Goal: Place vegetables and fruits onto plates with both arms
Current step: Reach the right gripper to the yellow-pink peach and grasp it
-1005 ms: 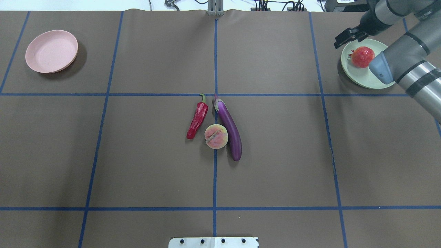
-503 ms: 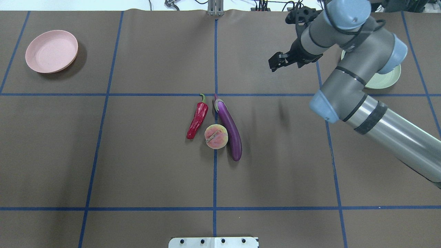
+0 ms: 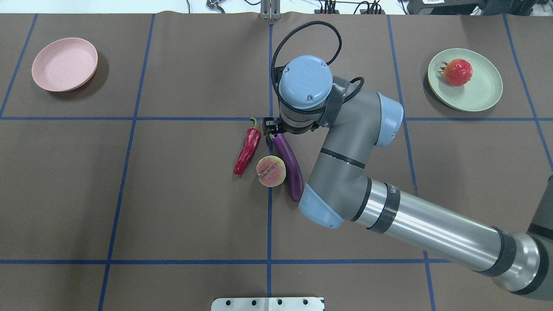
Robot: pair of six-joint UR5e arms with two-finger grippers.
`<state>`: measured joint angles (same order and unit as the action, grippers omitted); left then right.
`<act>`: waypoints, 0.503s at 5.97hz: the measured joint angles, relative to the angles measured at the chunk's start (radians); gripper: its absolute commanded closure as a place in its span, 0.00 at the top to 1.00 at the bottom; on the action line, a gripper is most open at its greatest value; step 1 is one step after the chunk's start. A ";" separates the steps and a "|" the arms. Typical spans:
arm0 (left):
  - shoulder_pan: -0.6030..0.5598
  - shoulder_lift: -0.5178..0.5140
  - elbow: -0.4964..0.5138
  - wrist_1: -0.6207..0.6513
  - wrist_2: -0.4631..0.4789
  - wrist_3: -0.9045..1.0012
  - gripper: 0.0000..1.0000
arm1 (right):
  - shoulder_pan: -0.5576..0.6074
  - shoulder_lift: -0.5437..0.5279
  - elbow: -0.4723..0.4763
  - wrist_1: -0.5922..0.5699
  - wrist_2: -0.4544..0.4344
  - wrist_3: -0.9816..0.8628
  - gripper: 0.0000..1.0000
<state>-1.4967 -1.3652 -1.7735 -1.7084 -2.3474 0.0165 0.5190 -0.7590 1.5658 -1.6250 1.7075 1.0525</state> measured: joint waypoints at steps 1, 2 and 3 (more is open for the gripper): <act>0.001 0.000 0.000 0.001 -0.001 0.000 1.00 | -0.063 0.019 -0.009 -0.040 -0.073 0.018 0.99; 0.002 0.000 0.000 0.001 -0.001 0.000 1.00 | -0.100 0.040 -0.026 -0.061 -0.111 0.034 0.99; 0.003 0.000 0.000 0.001 -0.001 0.000 1.00 | -0.118 0.071 -0.061 -0.065 -0.124 0.055 0.99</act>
<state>-1.4936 -1.3652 -1.7733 -1.7074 -2.3485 0.0169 0.4009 -0.6883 1.5052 -1.6896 1.5836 1.1077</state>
